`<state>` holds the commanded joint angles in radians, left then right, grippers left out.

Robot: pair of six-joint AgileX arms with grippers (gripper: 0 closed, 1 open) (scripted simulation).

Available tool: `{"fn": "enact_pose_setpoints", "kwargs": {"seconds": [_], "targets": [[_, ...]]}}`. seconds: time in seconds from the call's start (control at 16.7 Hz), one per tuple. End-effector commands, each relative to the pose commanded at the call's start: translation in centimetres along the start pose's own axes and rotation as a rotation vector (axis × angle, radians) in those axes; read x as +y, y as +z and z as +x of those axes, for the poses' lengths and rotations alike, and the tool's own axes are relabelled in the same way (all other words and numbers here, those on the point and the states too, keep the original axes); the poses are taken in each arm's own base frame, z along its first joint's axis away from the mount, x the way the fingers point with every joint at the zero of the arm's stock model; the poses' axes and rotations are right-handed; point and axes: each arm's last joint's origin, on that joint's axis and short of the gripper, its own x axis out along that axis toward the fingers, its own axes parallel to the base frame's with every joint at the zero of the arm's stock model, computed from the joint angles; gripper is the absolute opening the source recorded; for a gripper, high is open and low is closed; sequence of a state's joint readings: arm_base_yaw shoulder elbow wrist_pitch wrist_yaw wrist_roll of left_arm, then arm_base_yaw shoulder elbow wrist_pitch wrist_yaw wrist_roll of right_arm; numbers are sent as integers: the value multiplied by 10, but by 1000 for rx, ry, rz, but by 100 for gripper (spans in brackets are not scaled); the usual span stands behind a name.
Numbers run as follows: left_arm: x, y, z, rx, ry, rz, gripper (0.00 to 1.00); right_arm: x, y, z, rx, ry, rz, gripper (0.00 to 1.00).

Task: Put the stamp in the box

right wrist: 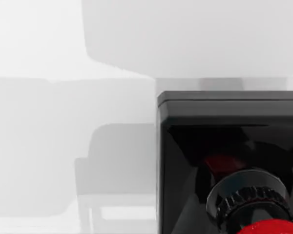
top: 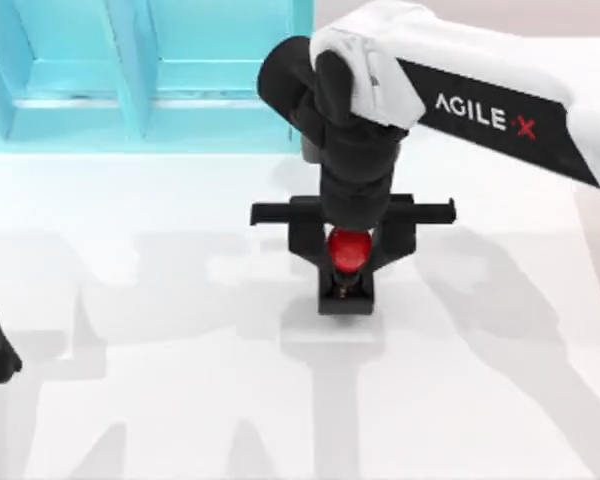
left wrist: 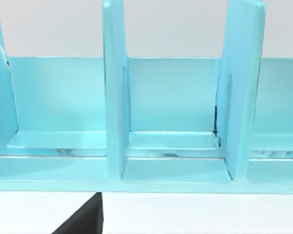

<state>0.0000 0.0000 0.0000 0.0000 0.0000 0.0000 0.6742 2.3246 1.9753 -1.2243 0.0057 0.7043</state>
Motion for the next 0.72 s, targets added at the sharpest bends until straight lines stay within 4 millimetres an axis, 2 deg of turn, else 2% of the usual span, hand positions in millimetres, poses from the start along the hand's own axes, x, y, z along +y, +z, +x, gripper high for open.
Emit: {"fn": "enact_pose_setpoints", "kwargs": {"seconds": [0.36, 0.48, 0.72], "targets": [[0, 0, 0, 0, 0, 0, 100, 0, -1, -73, -1, 3, -3, 0], [0, 0, 0, 0, 0, 0, 100, -2, -3, -83, -1, 4, -5, 0], [0, 0, 0, 0, 0, 0, 100, -1, -3, -84, -2, 5, -5, 0]]}}
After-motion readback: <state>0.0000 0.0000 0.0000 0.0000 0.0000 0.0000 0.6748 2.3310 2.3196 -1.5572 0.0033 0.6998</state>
